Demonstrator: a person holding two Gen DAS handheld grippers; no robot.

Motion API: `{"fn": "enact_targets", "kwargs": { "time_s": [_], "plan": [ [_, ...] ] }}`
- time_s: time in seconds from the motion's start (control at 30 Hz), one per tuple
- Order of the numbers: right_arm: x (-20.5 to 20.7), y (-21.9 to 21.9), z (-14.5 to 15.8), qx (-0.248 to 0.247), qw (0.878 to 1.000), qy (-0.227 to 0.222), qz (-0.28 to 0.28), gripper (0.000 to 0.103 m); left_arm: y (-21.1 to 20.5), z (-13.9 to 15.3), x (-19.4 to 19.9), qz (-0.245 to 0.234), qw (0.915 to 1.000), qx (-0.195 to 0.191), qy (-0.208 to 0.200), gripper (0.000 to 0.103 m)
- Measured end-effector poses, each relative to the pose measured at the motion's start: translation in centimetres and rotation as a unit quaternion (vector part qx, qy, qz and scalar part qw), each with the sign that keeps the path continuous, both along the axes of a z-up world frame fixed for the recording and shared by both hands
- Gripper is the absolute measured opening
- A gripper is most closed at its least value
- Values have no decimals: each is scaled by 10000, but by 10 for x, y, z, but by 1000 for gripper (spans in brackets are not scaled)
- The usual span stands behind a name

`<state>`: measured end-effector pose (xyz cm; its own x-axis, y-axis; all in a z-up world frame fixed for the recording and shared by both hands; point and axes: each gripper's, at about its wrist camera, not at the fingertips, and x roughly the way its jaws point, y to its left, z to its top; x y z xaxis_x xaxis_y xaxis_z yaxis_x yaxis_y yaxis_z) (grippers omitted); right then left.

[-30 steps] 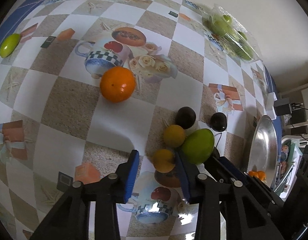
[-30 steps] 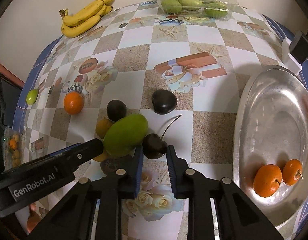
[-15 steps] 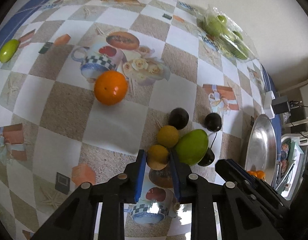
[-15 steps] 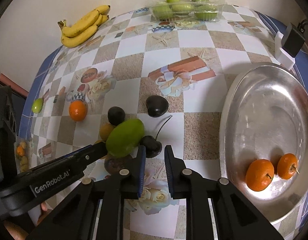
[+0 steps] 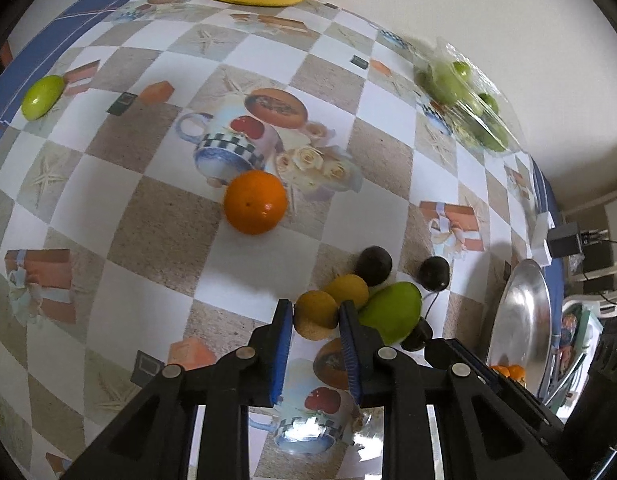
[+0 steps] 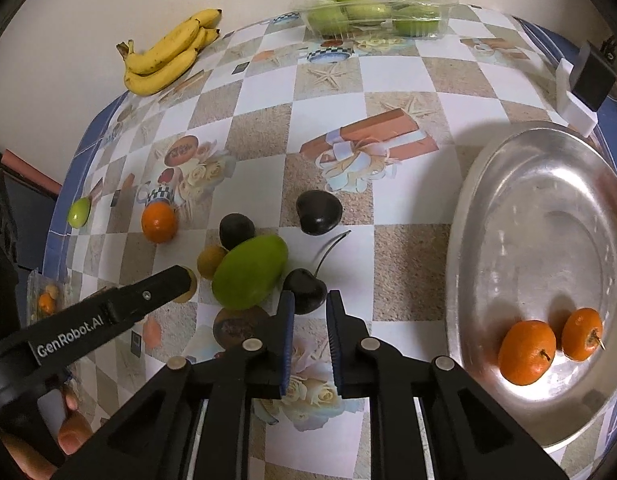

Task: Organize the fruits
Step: 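Grasp a small yellow fruit with the left tool while the right grasps a dark cherry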

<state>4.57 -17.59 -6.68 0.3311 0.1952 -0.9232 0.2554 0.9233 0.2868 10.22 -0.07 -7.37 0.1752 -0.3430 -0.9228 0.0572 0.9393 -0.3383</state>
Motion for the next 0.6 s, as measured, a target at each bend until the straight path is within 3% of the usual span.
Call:
{"fn": "enact_targets", "kwargs": {
  "time_s": [0.1, 0.6],
  "plan": [
    [3, 2, -3, 25, 10000, 1, 5, 28, 2, 1, 1, 45, 10000, -10, -21, 26],
    [14, 13, -16, -204, 9996, 132, 135, 28, 6, 2, 6, 100, 9999, -12, -31, 26]
  ]
}}
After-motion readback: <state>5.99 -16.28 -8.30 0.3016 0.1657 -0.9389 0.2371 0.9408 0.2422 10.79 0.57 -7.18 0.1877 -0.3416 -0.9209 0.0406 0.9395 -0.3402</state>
